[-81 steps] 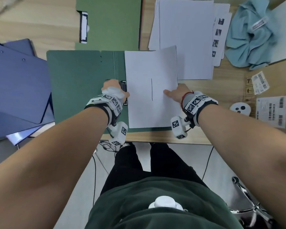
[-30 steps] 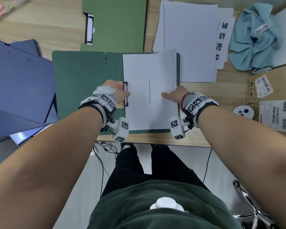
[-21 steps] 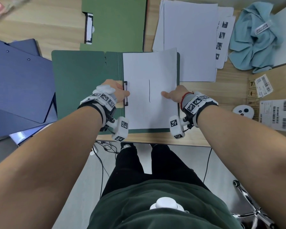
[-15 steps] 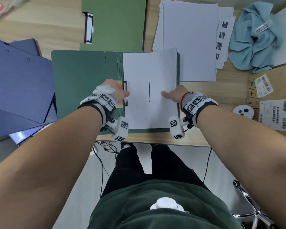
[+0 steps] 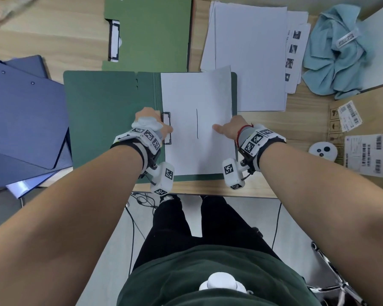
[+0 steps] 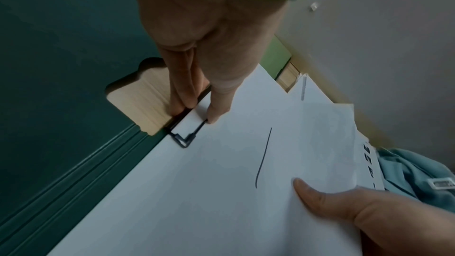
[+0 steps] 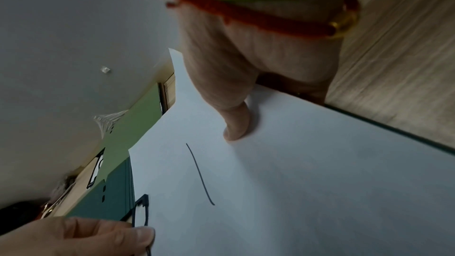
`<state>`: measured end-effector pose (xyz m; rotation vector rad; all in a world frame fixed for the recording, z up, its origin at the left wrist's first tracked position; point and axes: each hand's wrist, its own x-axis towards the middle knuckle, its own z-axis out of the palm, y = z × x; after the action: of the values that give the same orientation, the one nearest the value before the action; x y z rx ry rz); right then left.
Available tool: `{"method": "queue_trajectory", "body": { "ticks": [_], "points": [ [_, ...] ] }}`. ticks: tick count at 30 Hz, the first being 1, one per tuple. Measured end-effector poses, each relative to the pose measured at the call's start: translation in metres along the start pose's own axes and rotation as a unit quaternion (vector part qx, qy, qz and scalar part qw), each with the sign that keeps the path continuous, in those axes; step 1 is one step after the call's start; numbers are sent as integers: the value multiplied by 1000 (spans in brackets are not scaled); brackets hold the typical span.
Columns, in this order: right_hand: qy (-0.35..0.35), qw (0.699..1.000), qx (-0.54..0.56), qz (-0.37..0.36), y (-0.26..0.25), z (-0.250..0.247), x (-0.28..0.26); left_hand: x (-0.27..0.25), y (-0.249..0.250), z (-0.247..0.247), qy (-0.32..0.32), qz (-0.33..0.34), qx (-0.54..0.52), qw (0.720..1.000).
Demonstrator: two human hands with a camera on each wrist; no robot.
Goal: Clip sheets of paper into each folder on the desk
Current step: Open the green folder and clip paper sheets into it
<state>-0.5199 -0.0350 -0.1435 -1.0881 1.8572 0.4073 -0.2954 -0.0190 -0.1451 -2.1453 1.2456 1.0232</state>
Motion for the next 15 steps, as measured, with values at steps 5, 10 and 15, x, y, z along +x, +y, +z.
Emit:
{"method": "queue_trajectory", "body": {
  "ticks": [5,10,15],
  "points": [
    [14,999,-38,-13,2,-5,-1,-2,8,-2,-5,-4,33,999],
    [24,998,-60,1,26,-15,10,-5,7,-6,-3,0,35,999],
    [41,991,-131,2,26,-31,-5,-6,0,-7,-5,25,57,998]
  ]
}}
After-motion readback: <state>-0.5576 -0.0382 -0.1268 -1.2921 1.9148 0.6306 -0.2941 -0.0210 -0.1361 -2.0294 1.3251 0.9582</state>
